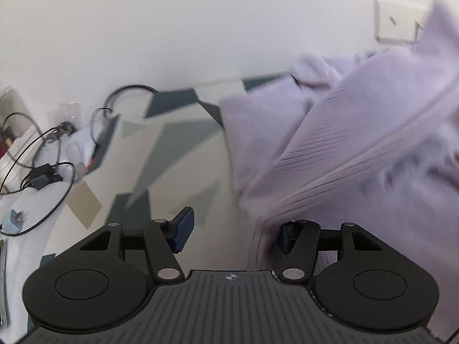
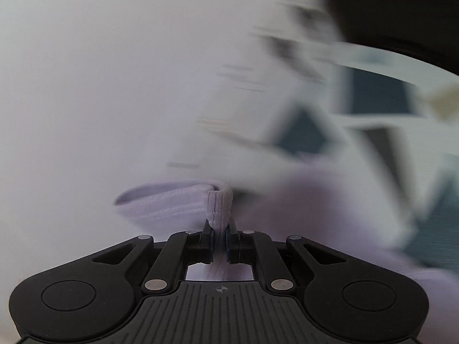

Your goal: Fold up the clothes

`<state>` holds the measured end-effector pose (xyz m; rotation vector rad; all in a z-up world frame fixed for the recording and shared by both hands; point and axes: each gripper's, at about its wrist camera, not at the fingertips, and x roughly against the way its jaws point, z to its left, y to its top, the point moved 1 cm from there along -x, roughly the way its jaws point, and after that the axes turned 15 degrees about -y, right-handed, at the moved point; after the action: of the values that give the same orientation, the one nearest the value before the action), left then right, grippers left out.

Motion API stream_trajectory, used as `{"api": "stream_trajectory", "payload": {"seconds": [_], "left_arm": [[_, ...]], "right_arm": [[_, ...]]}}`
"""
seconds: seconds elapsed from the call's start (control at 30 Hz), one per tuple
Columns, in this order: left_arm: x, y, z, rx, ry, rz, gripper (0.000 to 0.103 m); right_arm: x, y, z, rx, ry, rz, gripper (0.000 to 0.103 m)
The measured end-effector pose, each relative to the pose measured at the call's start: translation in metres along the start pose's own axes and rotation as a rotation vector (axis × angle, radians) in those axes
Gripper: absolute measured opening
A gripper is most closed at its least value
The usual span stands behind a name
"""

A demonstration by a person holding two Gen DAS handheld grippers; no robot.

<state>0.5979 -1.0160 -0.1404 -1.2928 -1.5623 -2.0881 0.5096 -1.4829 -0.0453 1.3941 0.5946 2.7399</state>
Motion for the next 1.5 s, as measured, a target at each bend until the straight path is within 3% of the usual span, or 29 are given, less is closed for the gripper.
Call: {"api": "stream_trajectory", "payload": {"seconds": [0.07,0.13,0.3,0.33,0.4,0.47,0.57,0.67,0.77,0.83,0.93,0.97,1.07,1.13,1.2,1.4,1.43,1.5], "left_arm": [[0.0,-0.005,-0.004,-0.025,0.001,0.008,0.062],[0.001,-0.006,-0.001,-0.021,-0.005,0.011,0.062],[0.001,-0.004,0.009,-0.003,-0.069,0.046,0.066],[0.004,-0.002,0.012,0.003,-0.098,0.063,0.067],[0.016,0.001,0.018,0.016,-0.174,0.109,0.068],[0.028,0.004,0.025,0.03,-0.25,0.155,0.068],[0.048,0.009,0.034,0.053,-0.364,0.203,0.07],[0.067,0.027,0.043,0.133,-0.429,0.124,0.075],[0.062,0.054,0.045,0.183,-0.393,0.045,0.077],[0.042,0.073,0.049,0.206,-0.303,-0.013,0.081],[-0.008,0.094,0.054,0.277,-0.133,-0.012,0.077],[-0.024,0.1,0.054,0.285,-0.099,-0.002,0.07],[-0.056,0.108,0.044,0.216,-0.102,0.021,0.067],[-0.069,0.11,0.038,0.175,-0.107,0.02,0.057],[-0.078,0.108,0.038,0.187,-0.135,0.015,0.009],[-0.069,0.102,0.031,0.198,-0.09,-0.076,0.007],[-0.067,0.1,0.033,0.204,-0.073,-0.096,0.007],[-0.061,0.095,0.039,0.237,-0.04,-0.136,0.007]], "right_arm": [[-0.018,-0.007,-0.047,-0.036,-0.109,0.036,0.006],[-0.023,-0.014,-0.077,-0.067,-0.127,0.059,0.006],[0.002,-0.032,-0.087,-0.018,-0.066,0.007,0.007],[0.003,-0.037,-0.085,0.027,-0.097,0.007,0.008],[0.006,-0.046,-0.08,0.116,-0.198,0.015,0.023],[0.015,-0.046,-0.079,0.157,-0.317,-0.038,0.049],[0.039,-0.04,-0.077,0.183,-0.296,-0.189,0.06],[0.046,-0.031,-0.074,0.156,-0.232,-0.223,0.061],[0.035,-0.021,-0.071,-0.006,-0.187,-0.192,0.064],[0.02,-0.016,-0.067,-0.107,-0.149,-0.19,0.065],[-0.003,-0.017,-0.054,-0.09,-0.107,-0.186,0.064],[-0.009,-0.018,-0.051,-0.079,-0.082,-0.181,0.064],[-0.019,-0.016,-0.051,-0.067,-0.02,-0.181,0.064],[-0.023,-0.014,-0.051,-0.035,0.005,-0.193,0.064],[-0.028,-0.012,-0.047,0.039,0.016,-0.212,0.064],[-0.051,-0.01,-0.035,0.231,-0.004,-0.222,0.059],[-0.056,-0.012,-0.032,0.264,-0.025,-0.208,0.055],[-0.066,-0.016,-0.027,0.34,-0.085,-0.193,0.025]]}}
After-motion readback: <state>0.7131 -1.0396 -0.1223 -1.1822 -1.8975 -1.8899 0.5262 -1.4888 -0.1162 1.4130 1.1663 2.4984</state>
